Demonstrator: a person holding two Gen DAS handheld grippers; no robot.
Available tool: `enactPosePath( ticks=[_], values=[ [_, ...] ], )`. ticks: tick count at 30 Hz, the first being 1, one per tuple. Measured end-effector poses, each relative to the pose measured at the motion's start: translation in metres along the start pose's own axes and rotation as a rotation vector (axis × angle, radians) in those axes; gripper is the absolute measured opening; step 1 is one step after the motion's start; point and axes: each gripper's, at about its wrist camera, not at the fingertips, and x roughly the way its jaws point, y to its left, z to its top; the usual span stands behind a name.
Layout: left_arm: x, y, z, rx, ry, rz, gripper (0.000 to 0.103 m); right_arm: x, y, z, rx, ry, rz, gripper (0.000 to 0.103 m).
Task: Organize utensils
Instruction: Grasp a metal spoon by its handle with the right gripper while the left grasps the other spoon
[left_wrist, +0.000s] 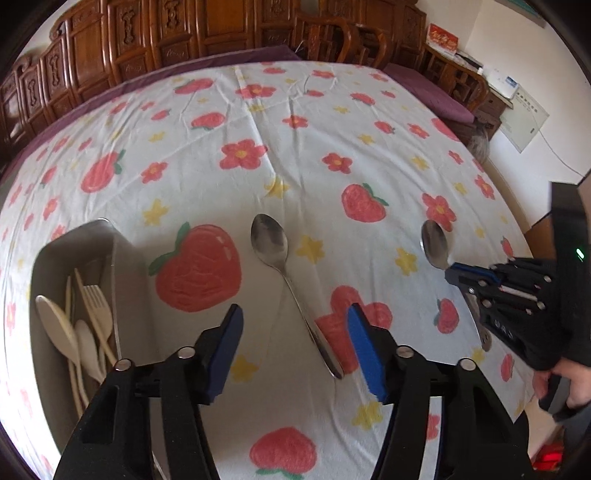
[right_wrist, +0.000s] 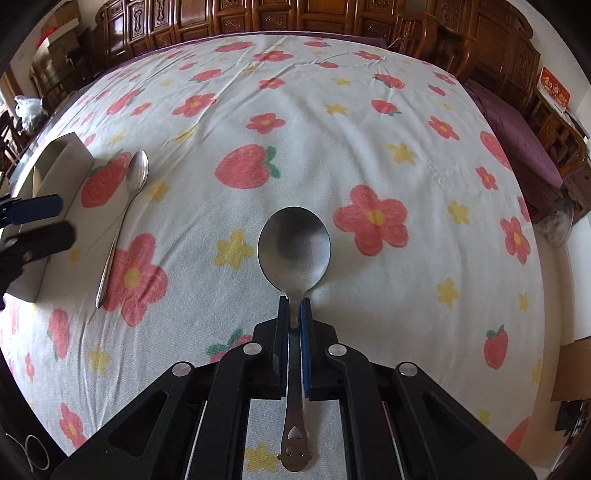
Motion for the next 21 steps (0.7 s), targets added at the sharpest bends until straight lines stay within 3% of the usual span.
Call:
enactPosePath(
  ticks=[6,12,19,21],
  values=[
    [0.028,-0.002,0.014,-0.01,0.064,0.047,0.037,-0.001,-0.002,-0.003,0.014,-0.028,0.008,0.007],
    [0.047,-0.006,0.02,-0.005,0.114,0.083,0.033,-0.002,-0.004,-0.005,0.023,-0.043,0.026,0.007],
    [0.047,-0.013,0.022,0.019,0.099,0.101,0.024,-0.002,-0.005,-0.007,0.022,-0.054,0.032,0.007],
    [0.047,-0.015,0.023,0.032,0.096,0.093,0.014,-0.002,-0.006,-0.008,0.023,-0.056,0.035,0.007]
  ],
)
